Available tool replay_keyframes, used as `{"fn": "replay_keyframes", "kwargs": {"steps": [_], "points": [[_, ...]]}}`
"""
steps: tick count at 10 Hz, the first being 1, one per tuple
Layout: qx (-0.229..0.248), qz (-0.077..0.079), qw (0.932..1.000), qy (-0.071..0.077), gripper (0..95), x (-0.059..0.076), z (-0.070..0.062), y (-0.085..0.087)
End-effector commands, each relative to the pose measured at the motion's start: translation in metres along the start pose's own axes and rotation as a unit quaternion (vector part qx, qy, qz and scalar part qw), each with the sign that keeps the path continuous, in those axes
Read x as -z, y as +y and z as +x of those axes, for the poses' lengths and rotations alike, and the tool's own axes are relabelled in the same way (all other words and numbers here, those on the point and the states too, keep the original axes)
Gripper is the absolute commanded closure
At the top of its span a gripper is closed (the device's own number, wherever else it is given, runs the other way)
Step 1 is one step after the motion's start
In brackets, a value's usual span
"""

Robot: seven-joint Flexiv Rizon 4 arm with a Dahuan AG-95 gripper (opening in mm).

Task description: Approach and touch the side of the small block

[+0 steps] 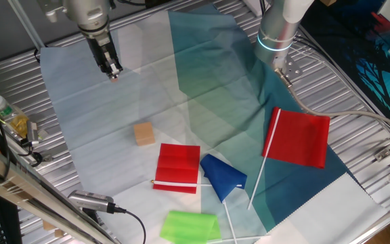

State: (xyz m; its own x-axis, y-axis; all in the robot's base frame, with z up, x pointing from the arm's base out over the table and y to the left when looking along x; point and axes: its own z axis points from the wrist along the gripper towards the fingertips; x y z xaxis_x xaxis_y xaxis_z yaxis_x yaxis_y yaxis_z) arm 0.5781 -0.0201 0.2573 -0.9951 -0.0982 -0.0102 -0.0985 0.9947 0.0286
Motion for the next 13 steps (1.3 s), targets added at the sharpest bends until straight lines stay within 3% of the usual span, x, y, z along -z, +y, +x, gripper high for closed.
{"fn": "replay_keyframes", "kwargs": {"steps": [1,5,13], "points": [[0.002,0.0,1.0,0.009,95.0,-0.0004,0.0009,0.0001],[0.01,-0.007,0.9992,0.037,95.0,-0.0004,0.0009,0.0001],[0.023,-0.015,0.9986,0.046,95.0,-0.0032,0.0005,-0.0004]]}}
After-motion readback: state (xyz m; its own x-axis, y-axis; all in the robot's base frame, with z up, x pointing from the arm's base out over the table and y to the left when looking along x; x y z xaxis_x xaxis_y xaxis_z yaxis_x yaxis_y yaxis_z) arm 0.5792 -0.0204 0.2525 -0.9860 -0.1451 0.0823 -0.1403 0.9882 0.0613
